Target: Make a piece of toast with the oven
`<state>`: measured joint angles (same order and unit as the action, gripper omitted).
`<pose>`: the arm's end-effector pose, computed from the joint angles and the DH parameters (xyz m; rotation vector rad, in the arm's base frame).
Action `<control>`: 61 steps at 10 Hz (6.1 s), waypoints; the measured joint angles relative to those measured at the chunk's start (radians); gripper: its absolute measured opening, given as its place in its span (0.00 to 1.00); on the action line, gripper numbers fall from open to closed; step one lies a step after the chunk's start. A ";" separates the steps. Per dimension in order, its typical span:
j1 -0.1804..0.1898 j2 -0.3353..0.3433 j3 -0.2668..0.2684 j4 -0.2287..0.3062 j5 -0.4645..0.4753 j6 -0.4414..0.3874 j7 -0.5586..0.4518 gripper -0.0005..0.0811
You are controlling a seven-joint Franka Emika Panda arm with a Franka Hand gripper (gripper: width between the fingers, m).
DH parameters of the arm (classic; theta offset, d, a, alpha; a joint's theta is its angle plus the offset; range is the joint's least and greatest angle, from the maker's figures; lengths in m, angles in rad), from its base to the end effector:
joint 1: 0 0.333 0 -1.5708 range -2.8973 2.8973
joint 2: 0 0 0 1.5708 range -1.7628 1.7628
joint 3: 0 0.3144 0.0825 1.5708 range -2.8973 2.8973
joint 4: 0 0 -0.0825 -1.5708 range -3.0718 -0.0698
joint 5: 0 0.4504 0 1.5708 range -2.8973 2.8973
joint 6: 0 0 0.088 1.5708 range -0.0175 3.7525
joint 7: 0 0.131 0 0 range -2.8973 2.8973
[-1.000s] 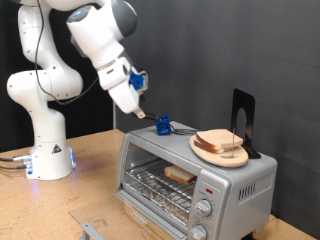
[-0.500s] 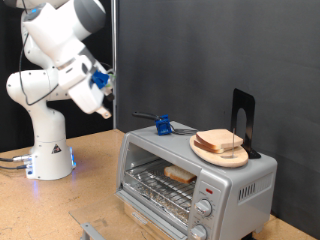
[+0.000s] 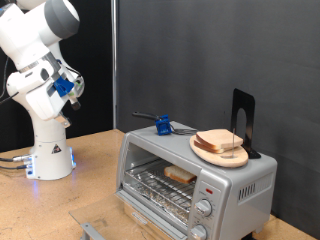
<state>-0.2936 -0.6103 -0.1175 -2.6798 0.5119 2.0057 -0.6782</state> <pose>0.3908 -0.1199 0.3691 -2.6402 -0.0703 -0.2743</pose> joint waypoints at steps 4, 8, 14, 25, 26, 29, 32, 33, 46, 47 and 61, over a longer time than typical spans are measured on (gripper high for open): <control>-0.005 0.048 -0.089 0.075 0.119 -0.296 0.059 1.00; -0.073 0.058 -0.130 0.031 0.182 -0.151 0.093 1.00; -0.085 0.318 -0.193 0.206 0.150 -0.407 0.347 1.00; -0.091 0.584 -0.238 0.332 0.221 -0.211 0.215 1.00; -0.091 0.596 -0.237 0.333 0.216 -0.242 0.237 1.00; -0.080 0.681 -0.209 0.334 0.223 -0.160 0.281 1.00; -0.061 0.765 -0.159 0.332 0.257 -0.055 0.243 1.00; -0.056 0.788 -0.142 0.326 0.268 -0.025 0.222 1.00; 0.006 0.892 0.056 0.232 0.415 0.130 0.149 1.00; 0.001 0.879 0.052 0.232 0.415 0.104 0.150 1.00; 0.035 0.554 0.172 0.179 0.543 -0.103 0.260 1.00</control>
<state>-0.2585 -0.0563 0.0549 -2.5012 1.0545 1.9030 -0.4185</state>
